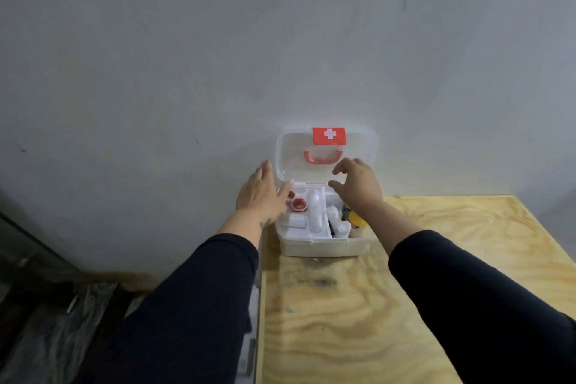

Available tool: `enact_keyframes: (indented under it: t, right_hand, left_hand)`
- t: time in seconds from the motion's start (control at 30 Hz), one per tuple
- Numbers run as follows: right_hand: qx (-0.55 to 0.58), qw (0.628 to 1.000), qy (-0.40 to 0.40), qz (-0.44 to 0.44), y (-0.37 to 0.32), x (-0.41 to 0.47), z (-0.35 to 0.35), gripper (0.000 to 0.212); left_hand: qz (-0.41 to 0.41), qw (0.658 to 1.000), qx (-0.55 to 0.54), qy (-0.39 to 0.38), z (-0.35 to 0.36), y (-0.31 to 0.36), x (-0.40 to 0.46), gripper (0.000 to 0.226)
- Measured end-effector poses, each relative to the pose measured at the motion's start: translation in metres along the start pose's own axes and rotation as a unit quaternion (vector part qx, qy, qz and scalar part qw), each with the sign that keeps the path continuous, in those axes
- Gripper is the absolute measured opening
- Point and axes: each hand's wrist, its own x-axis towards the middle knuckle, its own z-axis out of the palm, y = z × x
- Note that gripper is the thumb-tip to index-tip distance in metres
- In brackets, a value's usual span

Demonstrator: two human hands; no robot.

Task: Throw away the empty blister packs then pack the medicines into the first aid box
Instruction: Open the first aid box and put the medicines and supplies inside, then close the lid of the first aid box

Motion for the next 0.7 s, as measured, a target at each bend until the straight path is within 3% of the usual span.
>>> enact_keyframes:
  t: [0.17, 0.3, 0.4, 0.7]
  right_hand:
    - [-0.047, 0.987, 0.141, 0.057, 0.000, 0.012, -0.026, 0.046]
    - [-0.011, 0.993, 0.090, 0.081, -0.014, 0.031, -0.035, 0.063]
    - [0.012, 0.994, 0.061, 0.085, -0.022, 0.037, -0.035, 0.060]
    - [0.059, 0.991, 0.118, 0.037, -0.006, -0.010, -0.026, 0.050]
  left_hand:
    - [0.034, 0.998, 0.017, 0.055, -0.032, 0.027, 0.017, 0.069]
    - [0.036, 0.995, 0.058, 0.077, -0.041, 0.045, 0.027, 0.057]
    - [0.032, 0.994, 0.060, 0.081, -0.039, 0.051, 0.028, 0.056]
    - [0.072, 0.995, 0.003, 0.075, -0.019, 0.034, -0.017, 0.060]
